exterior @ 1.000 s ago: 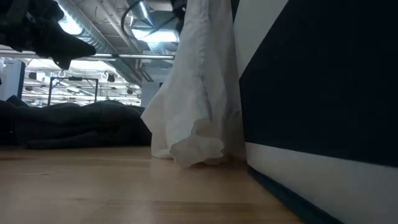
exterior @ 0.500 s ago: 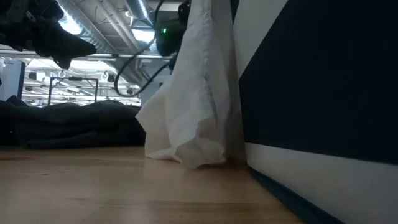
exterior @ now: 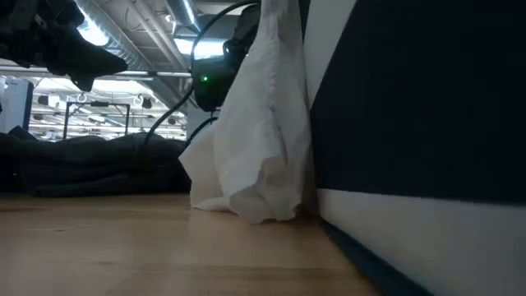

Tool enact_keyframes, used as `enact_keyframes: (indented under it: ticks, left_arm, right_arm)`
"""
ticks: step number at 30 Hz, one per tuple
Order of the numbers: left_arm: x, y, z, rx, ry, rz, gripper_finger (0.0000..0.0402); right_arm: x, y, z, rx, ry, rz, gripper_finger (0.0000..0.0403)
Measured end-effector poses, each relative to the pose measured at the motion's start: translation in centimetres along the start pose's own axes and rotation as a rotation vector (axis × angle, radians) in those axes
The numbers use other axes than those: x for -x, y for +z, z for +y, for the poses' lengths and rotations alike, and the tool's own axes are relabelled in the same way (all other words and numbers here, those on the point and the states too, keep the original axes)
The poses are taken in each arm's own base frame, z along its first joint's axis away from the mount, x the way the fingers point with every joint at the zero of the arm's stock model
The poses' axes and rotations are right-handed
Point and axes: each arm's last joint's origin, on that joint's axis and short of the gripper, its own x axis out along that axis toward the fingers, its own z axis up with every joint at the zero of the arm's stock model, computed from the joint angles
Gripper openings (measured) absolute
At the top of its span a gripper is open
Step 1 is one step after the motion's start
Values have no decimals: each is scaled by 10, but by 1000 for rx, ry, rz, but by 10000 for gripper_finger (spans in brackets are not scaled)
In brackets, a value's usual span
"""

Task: Sort clothes
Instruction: Put the white shirt into the bottom laundry bin

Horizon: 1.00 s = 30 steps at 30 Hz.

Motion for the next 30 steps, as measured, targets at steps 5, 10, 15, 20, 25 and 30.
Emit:
enact_keyframes:
  ticks: [5, 10, 15, 20, 25, 30]
  left_arm:
    - [0, 0, 0, 0, 0, 0, 40]
    - [0, 0, 0, 0, 0, 0, 40]
    - [0, 0, 0, 0, 0, -1, 40]
    - [0, 0, 0, 15, -1, -1, 40]
    - [0, 0, 0, 15, 0, -1, 40]
    - [0, 0, 0, 15, -1, -1, 40]
  right_arm:
    - [1, -3, 6, 36, -27, -26, 56]
    - [8, -8, 14, 67, -89, -79, 23]
    - [34, -20, 20, 77, -105, -154, 37]
    - [69, -39, 28, 73, -114, -255, 17]
    - [111, -66, 31, 31, -147, -389, 25]
    - [151, -93, 26, -15, -193, -526, 23]
